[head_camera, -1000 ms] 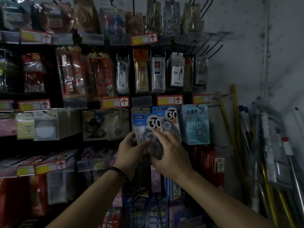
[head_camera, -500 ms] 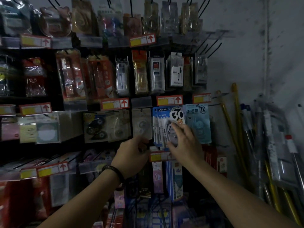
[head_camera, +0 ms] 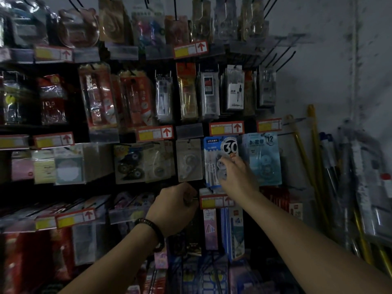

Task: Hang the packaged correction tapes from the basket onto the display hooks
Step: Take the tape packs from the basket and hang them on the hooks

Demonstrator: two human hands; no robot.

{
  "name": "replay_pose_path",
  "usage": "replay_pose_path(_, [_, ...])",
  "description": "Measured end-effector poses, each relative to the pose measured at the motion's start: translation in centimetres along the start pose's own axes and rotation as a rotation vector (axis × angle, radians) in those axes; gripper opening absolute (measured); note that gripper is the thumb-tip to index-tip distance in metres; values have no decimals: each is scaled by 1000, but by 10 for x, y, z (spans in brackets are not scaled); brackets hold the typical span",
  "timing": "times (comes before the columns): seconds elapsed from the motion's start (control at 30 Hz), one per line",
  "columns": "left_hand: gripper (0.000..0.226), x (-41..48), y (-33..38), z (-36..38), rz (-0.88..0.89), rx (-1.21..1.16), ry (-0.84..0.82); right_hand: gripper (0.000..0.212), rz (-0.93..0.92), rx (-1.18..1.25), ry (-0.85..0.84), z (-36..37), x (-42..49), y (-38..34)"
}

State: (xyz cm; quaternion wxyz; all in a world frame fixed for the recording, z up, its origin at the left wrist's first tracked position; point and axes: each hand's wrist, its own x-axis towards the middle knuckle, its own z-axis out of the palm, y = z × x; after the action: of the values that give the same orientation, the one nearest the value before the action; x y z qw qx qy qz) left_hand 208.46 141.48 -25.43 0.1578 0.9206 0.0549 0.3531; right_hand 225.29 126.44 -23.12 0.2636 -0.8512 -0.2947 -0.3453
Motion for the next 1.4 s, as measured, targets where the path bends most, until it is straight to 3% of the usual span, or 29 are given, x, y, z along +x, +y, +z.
replay_pose_path(0.27, [14, -52, -32, -7, -4, 35, -30, 49, -37, -54, -48, -6, -34, -10])
replay_pose_path(0.43, [12, -129, -66, 3, -73, 56, -110, 29, -112, 71, -68, -6, -86, -28])
replay_pose_path(0.53, [6, -189, -90, 20, -130, 82, -183, 32, -155, 161, -114, 10, -136, -39])
replay_pose_path(0.67, [4, -278, -120, 48, -232, 85, -324, 47, -104, 268, -281, 45, -217, -57])
replay_pose_path(0.8, [6, -368, -146, 76, -403, 23, -447, 41, -73, 306, -512, 97, -307, -63])
replay_pose_path(0.9, [3, -428, -166, 104, -491, 35, -529, 29, -5, 350, -634, 140, -375, -60])
replay_pose_path(1.17, [33, -518, -209, 186, -659, -69, -693, 12, 405, 427, -1021, 248, -545, -43])
replay_pose_path(1.4, [18, -559, -241, 250, -861, -95, -858, 6, 657, 386, -1228, 330, -673, -14])
